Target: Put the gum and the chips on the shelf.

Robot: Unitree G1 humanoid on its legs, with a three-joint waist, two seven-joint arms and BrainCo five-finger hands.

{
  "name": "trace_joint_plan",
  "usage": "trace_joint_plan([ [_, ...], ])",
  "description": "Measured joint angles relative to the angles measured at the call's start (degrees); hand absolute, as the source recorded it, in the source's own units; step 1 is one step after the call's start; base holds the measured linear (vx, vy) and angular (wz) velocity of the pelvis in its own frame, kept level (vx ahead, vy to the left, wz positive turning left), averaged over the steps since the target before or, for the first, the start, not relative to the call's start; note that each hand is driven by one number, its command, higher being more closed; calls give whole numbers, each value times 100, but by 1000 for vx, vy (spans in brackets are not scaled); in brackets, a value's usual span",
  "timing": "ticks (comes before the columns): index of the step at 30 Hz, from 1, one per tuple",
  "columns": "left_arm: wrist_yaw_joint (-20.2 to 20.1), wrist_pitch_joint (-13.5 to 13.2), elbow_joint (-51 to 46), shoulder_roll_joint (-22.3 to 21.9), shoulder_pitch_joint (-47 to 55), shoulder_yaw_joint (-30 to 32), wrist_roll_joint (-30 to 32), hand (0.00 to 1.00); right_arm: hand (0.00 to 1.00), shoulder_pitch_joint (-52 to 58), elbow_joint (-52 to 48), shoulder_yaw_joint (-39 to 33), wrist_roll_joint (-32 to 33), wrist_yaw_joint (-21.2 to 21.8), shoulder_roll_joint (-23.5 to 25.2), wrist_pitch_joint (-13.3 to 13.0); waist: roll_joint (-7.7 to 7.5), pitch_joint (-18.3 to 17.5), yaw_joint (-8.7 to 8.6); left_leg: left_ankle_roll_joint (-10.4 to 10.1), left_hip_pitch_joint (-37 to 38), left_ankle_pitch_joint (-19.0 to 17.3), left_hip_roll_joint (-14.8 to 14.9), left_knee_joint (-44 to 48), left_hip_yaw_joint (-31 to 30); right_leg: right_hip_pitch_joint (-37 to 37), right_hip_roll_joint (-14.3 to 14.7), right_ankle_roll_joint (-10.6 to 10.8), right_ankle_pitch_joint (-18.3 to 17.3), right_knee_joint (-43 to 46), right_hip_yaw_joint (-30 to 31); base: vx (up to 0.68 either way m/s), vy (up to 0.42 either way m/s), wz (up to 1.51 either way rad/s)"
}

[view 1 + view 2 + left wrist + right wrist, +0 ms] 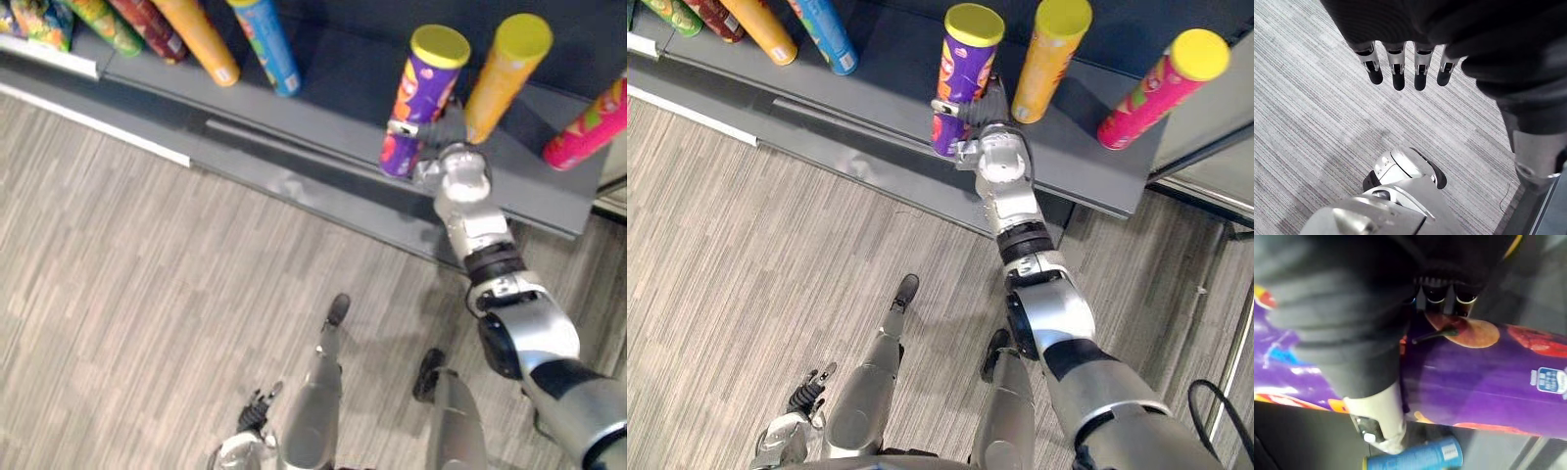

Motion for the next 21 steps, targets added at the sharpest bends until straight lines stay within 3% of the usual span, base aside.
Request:
trace_joint_plan([
  [12, 127, -52, 5, -16, -187, -148, -221, 0, 100, -837, 80, 1000, -149, -347, 244, 2, -1, 82, 72, 36, -279, 14, 5, -57, 29, -124, -68, 44, -96, 133, -130, 16, -51, 14],
  [16, 154, -73, 4, -17, -364, -160, -228, 0, 100, -1099, 106, 1158, -560, -424, 241, 2, -3, 84, 180, 33, -446, 42, 5, -56, 5, -312, -70, 24, -133, 235, -127, 14, -80, 7],
  [21, 173, -119, 3, -43, -426, -185, -242, 0, 100, -1388, 105, 1321, -1059, -861, 234, 1, 5, 90, 219, -3, -648, 82, -8, -31, -36, -528, -66, 12, -168, 339, -86, 11, -69, 6],
])
